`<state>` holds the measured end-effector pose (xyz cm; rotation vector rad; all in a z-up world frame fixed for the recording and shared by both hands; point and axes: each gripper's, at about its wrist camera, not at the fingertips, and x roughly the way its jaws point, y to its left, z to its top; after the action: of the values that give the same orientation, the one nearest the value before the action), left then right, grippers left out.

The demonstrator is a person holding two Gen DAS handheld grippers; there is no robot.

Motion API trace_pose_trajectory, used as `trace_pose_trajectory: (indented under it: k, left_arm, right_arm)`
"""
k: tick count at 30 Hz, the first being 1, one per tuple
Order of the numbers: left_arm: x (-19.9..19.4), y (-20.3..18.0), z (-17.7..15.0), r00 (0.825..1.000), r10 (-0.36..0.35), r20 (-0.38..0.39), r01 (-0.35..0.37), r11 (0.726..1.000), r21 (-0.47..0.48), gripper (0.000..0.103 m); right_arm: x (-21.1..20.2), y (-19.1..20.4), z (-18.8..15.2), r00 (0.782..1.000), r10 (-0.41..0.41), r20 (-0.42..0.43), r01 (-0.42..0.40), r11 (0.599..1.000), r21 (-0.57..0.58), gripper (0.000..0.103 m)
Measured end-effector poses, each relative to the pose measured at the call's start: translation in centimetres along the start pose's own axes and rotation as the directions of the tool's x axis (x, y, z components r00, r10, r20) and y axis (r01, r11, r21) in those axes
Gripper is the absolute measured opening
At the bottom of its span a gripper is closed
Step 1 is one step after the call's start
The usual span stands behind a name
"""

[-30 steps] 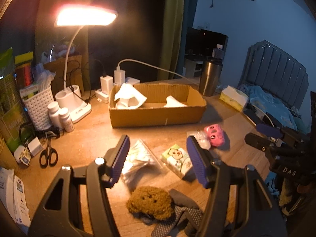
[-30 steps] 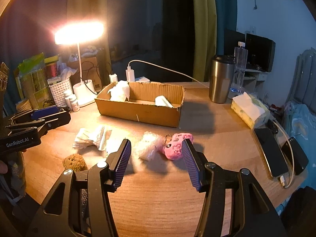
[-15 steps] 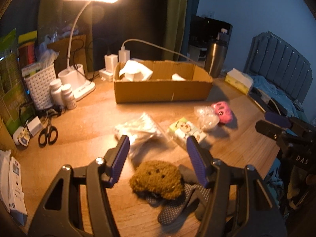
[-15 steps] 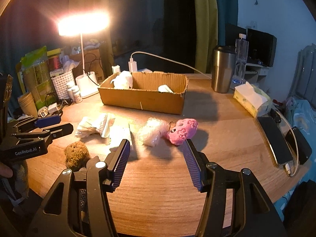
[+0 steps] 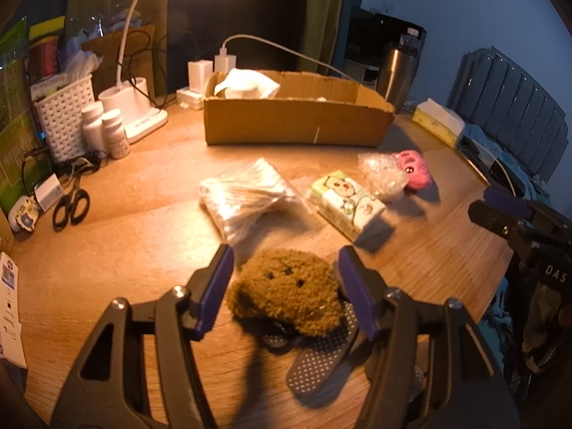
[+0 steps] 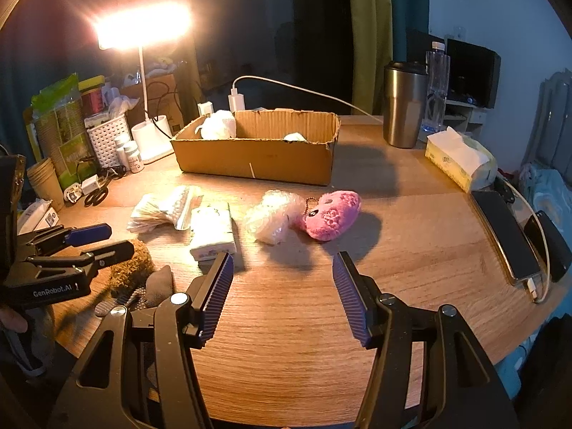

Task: Organize soft objects
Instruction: 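Lower the left gripper onto the brown teddy bear and close it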

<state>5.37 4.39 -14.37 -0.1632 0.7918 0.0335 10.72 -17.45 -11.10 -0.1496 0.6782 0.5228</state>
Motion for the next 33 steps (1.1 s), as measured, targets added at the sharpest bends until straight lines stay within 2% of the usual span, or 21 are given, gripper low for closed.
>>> trace_pose_trajectory:
  k: [1,2,11,14,15,19,33]
  left_arm:
    - [0.2,0.0,-0.1,1.0,-0.004,-0.007,0.004,1.0,0.002,0.078]
    - [0.4,-0.1,-0.2,1.0,-0.006,-0.014,0.006,1.0,0.004,0.078]
    - [2.1,0.7,-0.7,0.998,0.011,-0.068,-0.012,1.0,-0.017,0.079]
    - [2.0,0.8,-1.0,0.998,-0.011,-0.059,0.01,1.0,-0.011,0.076]
    - [2.0,0.8,-1.1,0.998,-0.022,-0.062,0.022,1.0,-0.006,0.067]
    - [1.7,0.8,-1.3,0.997,-0.042,-0.058,0.042,0.999,0.005,0.061]
    - [-0.4,3.8,-1.6,0.999,-0.035,-0.019,0.034,0.999,-0.032,0.06]
  right_arm:
    - [0.0,0.0,0.0,1.0,0.0,-0.002,0.0,1.0,0.001,0.061]
    - [0.1,0.0,0.0,1.0,0.0,-0.004,0.0,1.0,0.002,0.061]
    - [0.6,0.4,-0.1,1.0,0.005,-0.015,-0.005,1.0,-0.004,0.061]
    - [0.6,0.5,0.0,1.0,0.005,-0.018,-0.005,1.0,-0.009,0.061]
    - [0.7,0.6,0.0,1.0,0.004,-0.021,-0.005,1.0,-0.01,0.061]
    - [0.9,1.2,0.2,1.0,0.006,-0.026,-0.007,1.0,-0.022,0.061]
    - [2.5,5.7,0.1,0.995,0.075,-0.073,-0.081,0.993,-0.083,0.061]
